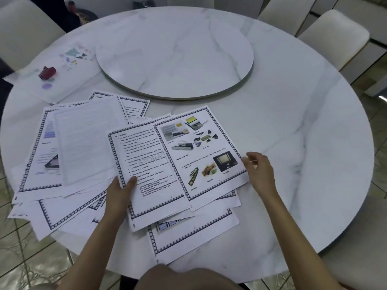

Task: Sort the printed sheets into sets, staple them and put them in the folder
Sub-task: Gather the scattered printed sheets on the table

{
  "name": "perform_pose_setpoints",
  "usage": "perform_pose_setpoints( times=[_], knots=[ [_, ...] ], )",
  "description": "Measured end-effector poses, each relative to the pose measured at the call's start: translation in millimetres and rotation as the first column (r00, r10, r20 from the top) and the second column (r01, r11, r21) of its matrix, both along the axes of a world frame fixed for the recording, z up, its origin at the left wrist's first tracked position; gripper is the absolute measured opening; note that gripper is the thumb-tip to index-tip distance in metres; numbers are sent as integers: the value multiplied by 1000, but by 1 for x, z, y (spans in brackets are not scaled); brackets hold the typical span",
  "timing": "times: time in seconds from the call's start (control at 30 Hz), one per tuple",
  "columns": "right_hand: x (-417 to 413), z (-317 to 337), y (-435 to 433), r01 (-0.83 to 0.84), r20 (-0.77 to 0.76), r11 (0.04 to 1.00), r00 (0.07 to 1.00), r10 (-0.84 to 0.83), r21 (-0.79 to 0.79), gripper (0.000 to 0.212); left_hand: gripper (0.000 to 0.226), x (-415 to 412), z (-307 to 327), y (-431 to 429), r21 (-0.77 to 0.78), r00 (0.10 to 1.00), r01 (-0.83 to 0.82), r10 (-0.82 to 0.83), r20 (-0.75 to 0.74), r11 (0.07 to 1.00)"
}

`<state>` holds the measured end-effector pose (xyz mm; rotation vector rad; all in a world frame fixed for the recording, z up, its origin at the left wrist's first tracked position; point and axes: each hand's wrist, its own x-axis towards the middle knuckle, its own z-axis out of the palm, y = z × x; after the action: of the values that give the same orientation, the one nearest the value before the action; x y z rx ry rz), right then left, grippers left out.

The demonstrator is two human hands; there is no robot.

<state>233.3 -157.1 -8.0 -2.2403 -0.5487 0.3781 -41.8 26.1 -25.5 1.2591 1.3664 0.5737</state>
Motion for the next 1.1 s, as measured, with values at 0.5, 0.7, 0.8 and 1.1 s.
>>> perform_pose_setpoints(
  times=[0.5,0.7,0.8,1.1],
  knots=[
    [7,0,11,-43,-11,894,999,43,-446,58,39,-1,1,-1,26,999,41,-40,-34,999],
    [10,-1,9,-19,-111,942,994,-19,-334,65,39,-2,3,-1,26,998,44,-43,-39,999],
    [11,-3,4,-11,-89,948,996,-18,-318,52,38,-1,4,-1,24,999,44,-43,-23,999],
    [27,3,-34,108,-34,992,993,-110,-58,19,37,9,18,-5,85,994,103,-105,10,991]
  ],
)
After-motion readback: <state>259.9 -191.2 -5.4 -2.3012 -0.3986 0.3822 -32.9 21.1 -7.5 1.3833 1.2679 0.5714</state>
